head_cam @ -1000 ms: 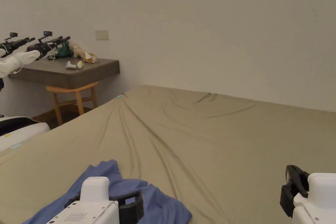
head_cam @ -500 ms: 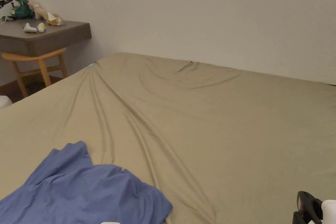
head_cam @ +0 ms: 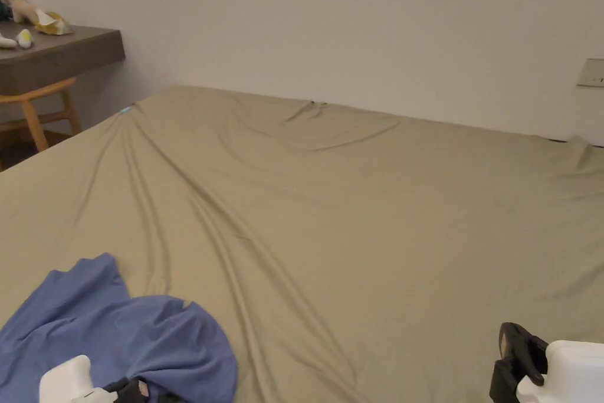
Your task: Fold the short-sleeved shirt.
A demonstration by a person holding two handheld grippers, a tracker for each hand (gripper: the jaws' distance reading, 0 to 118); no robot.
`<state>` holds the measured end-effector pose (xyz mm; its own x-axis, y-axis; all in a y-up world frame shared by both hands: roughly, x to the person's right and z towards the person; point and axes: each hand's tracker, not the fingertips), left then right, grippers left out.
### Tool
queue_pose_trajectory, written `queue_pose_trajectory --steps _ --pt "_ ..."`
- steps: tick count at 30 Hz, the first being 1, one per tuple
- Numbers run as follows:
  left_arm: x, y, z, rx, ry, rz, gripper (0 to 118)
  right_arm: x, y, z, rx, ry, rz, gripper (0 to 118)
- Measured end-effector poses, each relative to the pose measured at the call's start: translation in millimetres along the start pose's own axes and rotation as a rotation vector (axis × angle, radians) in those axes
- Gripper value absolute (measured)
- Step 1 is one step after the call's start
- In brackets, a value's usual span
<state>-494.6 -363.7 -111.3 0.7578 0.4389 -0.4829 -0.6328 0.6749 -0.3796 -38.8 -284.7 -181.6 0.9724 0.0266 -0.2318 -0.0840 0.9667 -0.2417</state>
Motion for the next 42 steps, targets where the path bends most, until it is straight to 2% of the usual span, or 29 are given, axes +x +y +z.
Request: queue_pose_trajectory --steps 4,7,10,15,18,21,23,26,30,31,32,34,35,38,42 --pt "28 45 33 0.154 -0.105 -0.002 4 12 13 23 0.063 -0.006 0.004 4" --pt "79 70 69 0.277 -0.198 -0.004 4 23 23 46 0.125 -0.034 0.02 4" --pt "134 87 94 0.337 -0.39 0.008 4 38 33 73 0.187 -0.065 0.029 4" --pt "261 69 113 0.338 -0.663 -0.15 4 67 41 119 0.269 -0.134 0.053 4" --pt "340 25 106 0.261 -0.834 -0.241 4 85 41 142 0.292 -0.171 0.051 4" --pt "408 -43 92 0.134 -0.932 -0.359 4 106 36 159 0.289 -0.232 0.042 4" --pt "434 -95 68 0.008 -0.945 -0.432 4 122 28 166 0.259 -0.263 0.027 4" --pt "454 -187 26 -0.24 -0.895 -0.525 4 140 12 173 0.207 -0.292 0.009 4" --pt "444 -299 -30 -0.563 -0.654 -0.645 5 157 -11 174 0.139 -0.313 -0.001 4" --pt "436 -314 -36 -0.621 -0.614 -0.653 19 159 -15 174 0.127 -0.312 -0.005 4" --pt "429 -328 -41 -0.645 -0.605 -0.631 44 163 -19 174 0.116 -0.311 -0.012 4" --pt "416 -327 -43 -0.684 -0.606 -0.585 114 166 -25 172 0.094 -0.303 -0.02 4" --pt "408 -320 -39 -0.673 -0.626 -0.557 118 168 -27 170 0.085 -0.301 -0.022 4" --pt "397 -259 -24 -0.527 -0.673 -0.473 118 170 -27 169 0.081 -0.293 -0.03 4" --pt "365 -138 29 -0.163 -0.671 -0.414 118 169 -18 174 0.126 -0.29 -0.047 4"
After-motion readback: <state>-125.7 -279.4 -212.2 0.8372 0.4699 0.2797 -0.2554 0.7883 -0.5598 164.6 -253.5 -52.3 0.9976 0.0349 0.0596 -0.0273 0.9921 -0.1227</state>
